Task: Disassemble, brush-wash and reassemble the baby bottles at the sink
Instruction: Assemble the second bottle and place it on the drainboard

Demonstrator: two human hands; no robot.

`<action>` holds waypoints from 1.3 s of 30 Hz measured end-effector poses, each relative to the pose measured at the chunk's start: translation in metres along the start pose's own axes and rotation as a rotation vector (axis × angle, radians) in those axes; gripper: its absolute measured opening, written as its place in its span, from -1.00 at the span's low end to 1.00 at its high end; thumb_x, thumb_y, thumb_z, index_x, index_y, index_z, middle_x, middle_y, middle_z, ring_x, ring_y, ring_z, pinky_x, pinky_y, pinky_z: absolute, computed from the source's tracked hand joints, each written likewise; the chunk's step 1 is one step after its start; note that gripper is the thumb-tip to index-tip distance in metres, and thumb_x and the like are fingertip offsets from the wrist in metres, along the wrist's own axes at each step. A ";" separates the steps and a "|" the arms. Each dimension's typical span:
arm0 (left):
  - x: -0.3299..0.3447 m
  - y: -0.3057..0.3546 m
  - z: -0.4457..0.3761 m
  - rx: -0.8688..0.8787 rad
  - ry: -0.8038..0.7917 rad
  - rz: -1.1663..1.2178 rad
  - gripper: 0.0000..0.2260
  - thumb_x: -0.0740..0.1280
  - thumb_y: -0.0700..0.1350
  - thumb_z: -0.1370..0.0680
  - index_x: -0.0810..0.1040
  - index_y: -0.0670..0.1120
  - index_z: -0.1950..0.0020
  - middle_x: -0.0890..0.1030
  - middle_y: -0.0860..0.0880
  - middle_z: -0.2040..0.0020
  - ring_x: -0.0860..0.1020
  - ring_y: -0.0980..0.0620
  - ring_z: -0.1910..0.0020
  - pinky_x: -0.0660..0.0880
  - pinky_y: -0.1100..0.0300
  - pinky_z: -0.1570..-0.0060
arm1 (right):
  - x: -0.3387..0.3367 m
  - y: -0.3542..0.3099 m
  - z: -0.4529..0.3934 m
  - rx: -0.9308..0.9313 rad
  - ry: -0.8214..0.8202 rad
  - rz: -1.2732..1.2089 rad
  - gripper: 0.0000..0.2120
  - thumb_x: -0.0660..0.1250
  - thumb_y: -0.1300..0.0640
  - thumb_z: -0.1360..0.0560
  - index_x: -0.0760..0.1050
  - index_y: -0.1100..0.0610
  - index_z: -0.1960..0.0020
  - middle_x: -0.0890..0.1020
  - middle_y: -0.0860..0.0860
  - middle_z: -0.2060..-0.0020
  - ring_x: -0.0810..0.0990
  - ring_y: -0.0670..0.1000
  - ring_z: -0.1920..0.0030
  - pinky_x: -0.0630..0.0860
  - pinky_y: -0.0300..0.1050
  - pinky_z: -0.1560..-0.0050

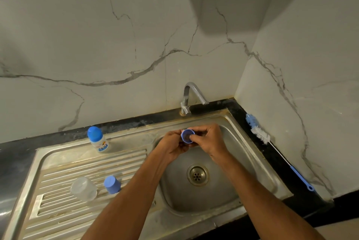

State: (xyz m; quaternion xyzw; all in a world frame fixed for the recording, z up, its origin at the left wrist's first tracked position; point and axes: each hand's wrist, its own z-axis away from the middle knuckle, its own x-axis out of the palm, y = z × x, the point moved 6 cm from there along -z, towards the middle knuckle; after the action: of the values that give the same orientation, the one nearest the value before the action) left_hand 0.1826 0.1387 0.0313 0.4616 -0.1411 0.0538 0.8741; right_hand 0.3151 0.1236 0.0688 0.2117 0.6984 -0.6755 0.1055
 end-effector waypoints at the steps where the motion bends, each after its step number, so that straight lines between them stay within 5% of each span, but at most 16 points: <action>1: 0.000 0.000 -0.001 0.009 0.019 -0.038 -0.78 0.18 -0.28 -0.67 0.63 -0.20 0.00 0.63 -0.21 0.11 0.57 -0.13 0.08 0.52 0.12 0.13 | -0.001 0.000 0.000 0.010 0.007 0.011 -0.72 0.55 0.27 -0.38 0.68 0.15 -0.08 0.73 0.05 0.07 0.71 -0.05 0.09 0.69 -0.03 0.12; 8: 0.002 -0.003 -0.007 -0.002 0.166 -0.092 -0.87 0.30 -0.23 -0.62 0.62 -0.25 -0.05 0.68 -0.22 0.09 0.68 -0.12 0.09 0.63 0.12 0.13 | -0.007 -0.004 -0.001 0.029 0.032 0.022 -0.78 0.55 0.28 -0.37 0.68 0.15 0.00 0.72 0.05 0.11 0.70 -0.06 0.13 0.69 -0.11 0.16; 13: 0.006 0.005 -0.004 0.008 -0.015 0.021 -0.82 0.26 -0.28 -0.61 0.61 -0.27 -0.13 0.70 -0.27 -0.01 0.70 -0.18 -0.02 0.62 -0.10 -0.15 | -0.013 -0.005 -0.008 0.068 -0.062 -0.009 -0.76 0.50 0.22 -0.44 0.66 0.06 -0.10 0.71 -0.04 0.04 0.69 -0.07 0.02 0.68 -0.03 0.03; 17: 0.004 0.009 0.001 -0.032 -0.152 0.121 -0.73 0.22 -0.35 -0.58 0.58 -0.28 -0.24 0.64 -0.33 -0.17 0.66 -0.25 -0.13 0.52 -0.20 -0.28 | -0.015 -0.018 -0.008 -0.063 -0.017 0.205 -0.76 0.48 0.21 -0.47 0.65 0.10 -0.13 0.71 0.02 0.02 0.64 -0.16 0.12 0.60 -0.34 0.21; 19: 0.004 0.008 0.007 -0.062 -0.221 0.168 -0.70 0.20 -0.38 -0.59 0.55 -0.31 -0.29 0.64 -0.33 -0.16 0.65 -0.23 -0.10 0.52 -0.12 -0.29 | -0.017 -0.019 -0.008 -0.075 0.036 0.245 -0.76 0.49 0.25 -0.45 0.65 0.14 -0.11 0.72 0.07 0.03 0.65 -0.12 0.15 0.62 -0.30 0.23; 25: -0.003 -0.001 0.006 -0.115 -0.148 0.175 -0.73 0.25 -0.42 -0.57 0.58 -0.30 -0.23 0.64 -0.26 -0.04 0.63 -0.09 0.06 0.63 0.12 0.05 | -0.008 -0.029 -0.005 -0.234 -0.018 0.427 -0.74 0.54 0.21 -0.38 0.67 0.15 -0.07 0.72 0.08 0.05 0.64 -0.08 0.10 0.42 -0.49 0.12; 34: -0.005 0.000 0.004 -0.113 -0.089 0.082 -0.86 0.27 -0.38 -0.59 0.58 -0.27 -0.09 0.68 -0.28 0.08 0.69 -0.13 0.16 0.62 0.09 0.06 | -0.005 -0.021 -0.010 -0.237 -0.060 0.422 -0.73 0.48 0.28 -0.43 0.66 0.17 -0.13 0.72 0.11 0.01 0.68 -0.02 0.03 0.56 -0.36 0.04; 39: -0.007 -0.002 0.000 -0.134 -0.010 0.059 -0.86 0.28 -0.33 -0.58 0.58 -0.30 -0.09 0.64 -0.23 0.17 0.60 -0.01 0.30 0.58 0.24 0.37 | -0.002 -0.030 -0.003 -0.309 -0.083 0.464 -0.69 0.45 0.22 -0.47 0.62 0.12 -0.21 0.71 0.07 -0.02 0.66 -0.06 -0.01 0.51 -0.36 -0.06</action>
State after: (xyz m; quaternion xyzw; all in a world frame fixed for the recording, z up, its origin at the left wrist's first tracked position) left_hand 0.1766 0.1380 0.0279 0.3981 -0.1623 0.0678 0.9003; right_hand 0.3039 0.1264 0.0968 0.3194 0.7211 -0.5268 0.3169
